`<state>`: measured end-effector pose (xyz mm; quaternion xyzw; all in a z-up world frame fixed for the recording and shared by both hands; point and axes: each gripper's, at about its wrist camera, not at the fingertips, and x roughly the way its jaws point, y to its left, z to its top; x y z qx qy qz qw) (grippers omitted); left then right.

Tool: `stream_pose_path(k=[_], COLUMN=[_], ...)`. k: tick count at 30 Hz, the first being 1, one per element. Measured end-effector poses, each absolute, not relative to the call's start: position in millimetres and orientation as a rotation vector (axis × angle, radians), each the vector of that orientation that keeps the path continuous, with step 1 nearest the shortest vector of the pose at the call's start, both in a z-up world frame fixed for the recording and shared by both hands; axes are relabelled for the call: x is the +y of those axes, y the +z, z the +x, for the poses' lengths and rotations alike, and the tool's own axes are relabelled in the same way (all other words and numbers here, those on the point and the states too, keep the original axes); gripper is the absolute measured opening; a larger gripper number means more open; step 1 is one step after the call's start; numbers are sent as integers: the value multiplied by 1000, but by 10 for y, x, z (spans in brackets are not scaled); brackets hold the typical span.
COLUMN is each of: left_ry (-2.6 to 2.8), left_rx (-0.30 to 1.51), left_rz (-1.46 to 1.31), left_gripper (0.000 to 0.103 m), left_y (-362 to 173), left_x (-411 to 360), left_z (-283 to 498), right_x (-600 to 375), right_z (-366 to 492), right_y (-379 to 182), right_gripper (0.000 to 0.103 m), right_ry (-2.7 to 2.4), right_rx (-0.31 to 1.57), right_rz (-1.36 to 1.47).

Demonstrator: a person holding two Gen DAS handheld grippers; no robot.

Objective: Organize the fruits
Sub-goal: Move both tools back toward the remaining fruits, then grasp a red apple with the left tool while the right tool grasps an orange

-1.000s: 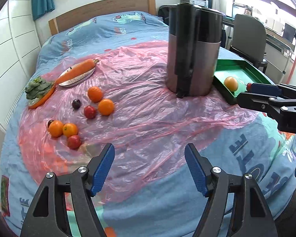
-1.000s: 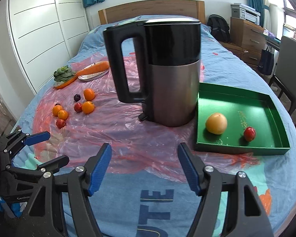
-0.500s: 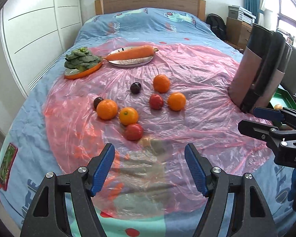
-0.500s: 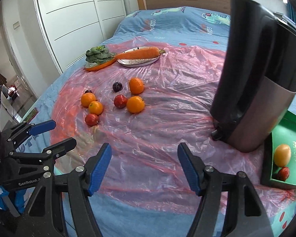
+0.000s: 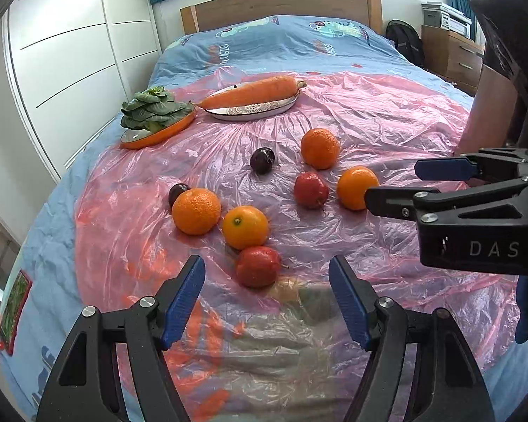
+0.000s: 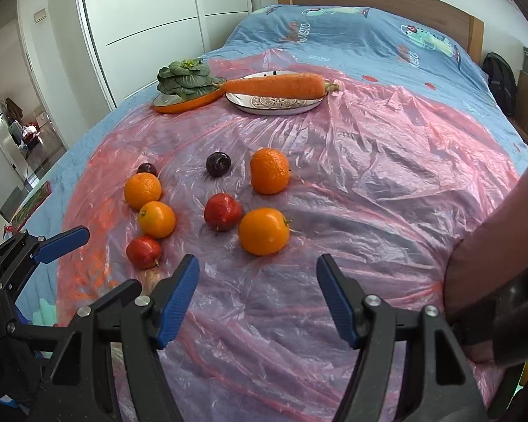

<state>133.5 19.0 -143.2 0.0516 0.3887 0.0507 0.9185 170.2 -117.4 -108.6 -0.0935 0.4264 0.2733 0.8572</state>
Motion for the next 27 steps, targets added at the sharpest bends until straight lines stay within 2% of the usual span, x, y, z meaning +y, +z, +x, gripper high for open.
stream_pose_path(k=[7, 11, 14, 17, 23, 27], left_ry=[156, 134, 112, 81, 32, 7], left_rx=[810, 850, 873, 883, 891, 892], left_rz=[101, 50, 24, 6, -107, -156], left_gripper=[65, 50, 42, 35, 33, 33], left_y=[-1590, -1689, -1747, -1779, -1796, -1786], left_x=[241, 318, 345, 354, 510, 566], left_z=[1506, 1590, 1625, 1636, 1660, 1658], right_x=[-1029, -961, -929, -894, -808, -837], right_z=[1938, 2013, 2050, 2067, 2083, 2081], right_y=[-1295, -1412, -1474, -1486, -1545, -1552], right_gripper=[103, 102, 91, 84, 68, 67], right_ry=[573, 566, 564, 563, 554, 563], right_rx=[919, 935, 947, 940, 940, 930], right_rz=[-243, -260, -269, -280, -331, -319])
